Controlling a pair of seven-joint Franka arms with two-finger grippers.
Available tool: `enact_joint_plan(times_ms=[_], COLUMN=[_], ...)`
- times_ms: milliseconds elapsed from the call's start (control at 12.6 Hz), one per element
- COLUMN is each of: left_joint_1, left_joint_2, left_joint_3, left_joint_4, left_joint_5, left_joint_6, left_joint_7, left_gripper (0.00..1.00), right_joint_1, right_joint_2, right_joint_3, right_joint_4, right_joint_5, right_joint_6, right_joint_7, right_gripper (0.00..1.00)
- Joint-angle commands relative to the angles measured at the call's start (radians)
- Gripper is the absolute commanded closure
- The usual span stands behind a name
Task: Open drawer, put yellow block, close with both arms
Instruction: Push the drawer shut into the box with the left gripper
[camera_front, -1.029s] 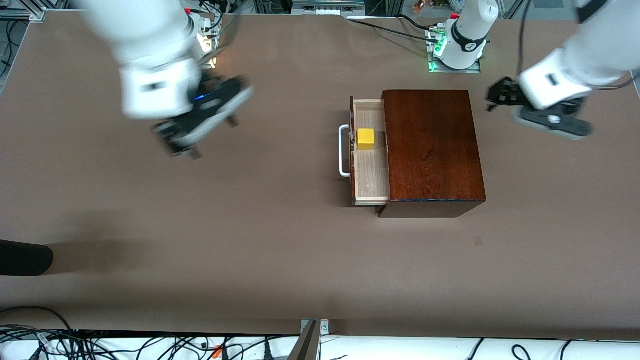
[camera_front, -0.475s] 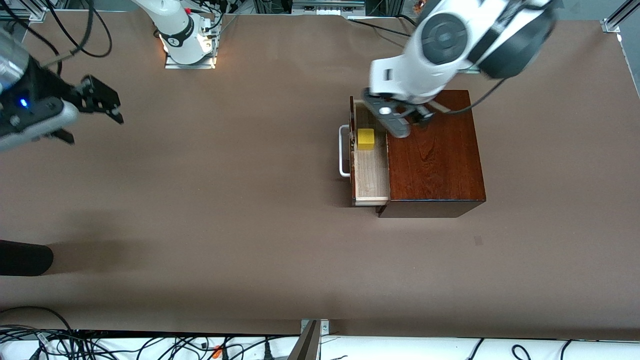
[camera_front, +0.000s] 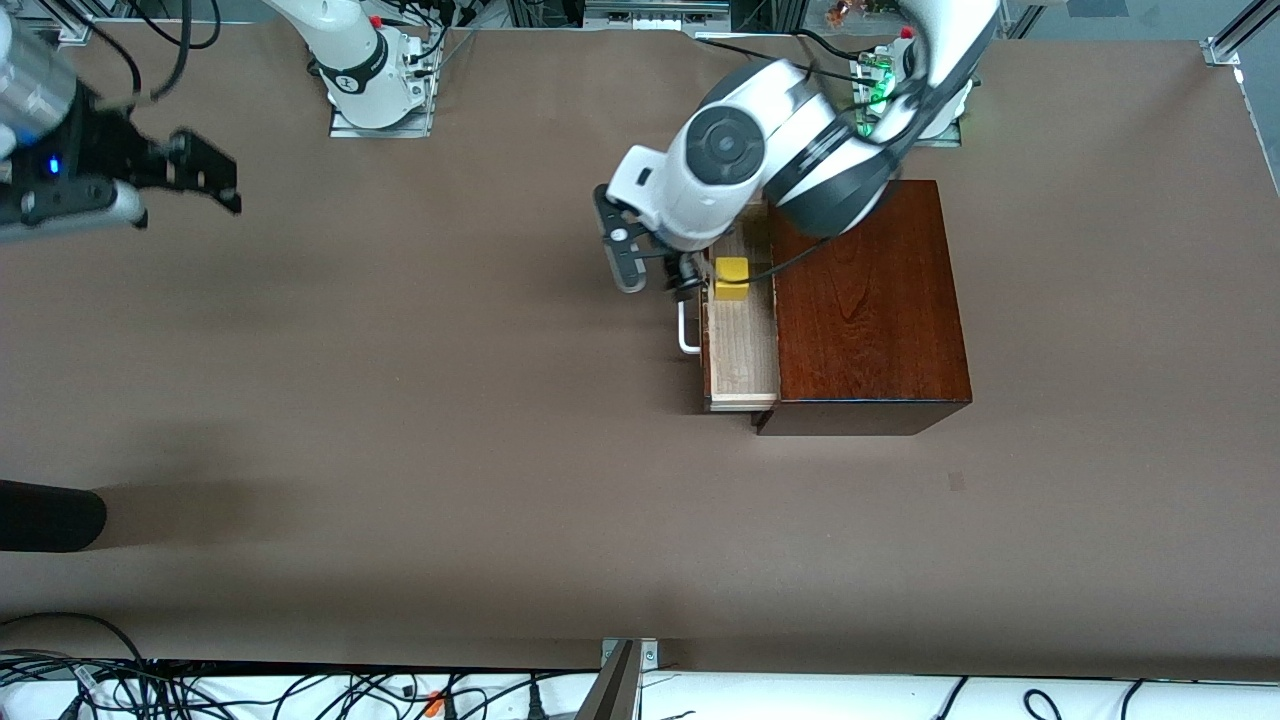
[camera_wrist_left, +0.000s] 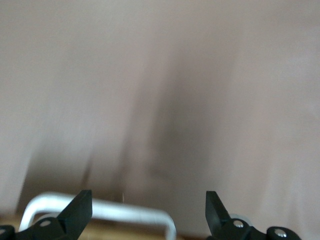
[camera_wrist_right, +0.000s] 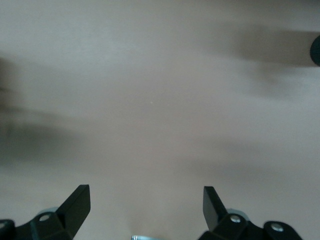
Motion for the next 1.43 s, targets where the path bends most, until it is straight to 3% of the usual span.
enact_joint_plan(times_ms=[0,396,792,1346], left_joint_1=[-0.034,-0.035,-0.011,0.053], left_joint_2=[0.094,0.105,0.093,0.074], left_joint_3=[0.004,0.012,0.015,0.012], left_joint_4=[0.047,-0.021,-0.01,-0.005], left_joint_5=[0.096,0.205,0.265,0.337], left_joint_6=[0.058,0.042,-0.145,-0.264], left_joint_7=[0.113,0.196,0.196,0.199], left_gripper=[0.0,0.0,0.0,0.0], right_joint_1=[0.004,0.003,0.004,0.001], right_joint_2=[-0.029,-0.012,0.002,0.002], right_joint_3=[-0.022,-0.044,-0.043,-0.041], right_joint_4=[-0.113,-0.098,-0.073,-0.07], right_joint_5=[0.006,-0.006,-0.012,-0.003], right_joint_6=[0.096,0.126,0.117,0.117], right_joint_7=[0.016,0.007,0.037,0.069], right_gripper=[0.0,0.0,0.0,0.0])
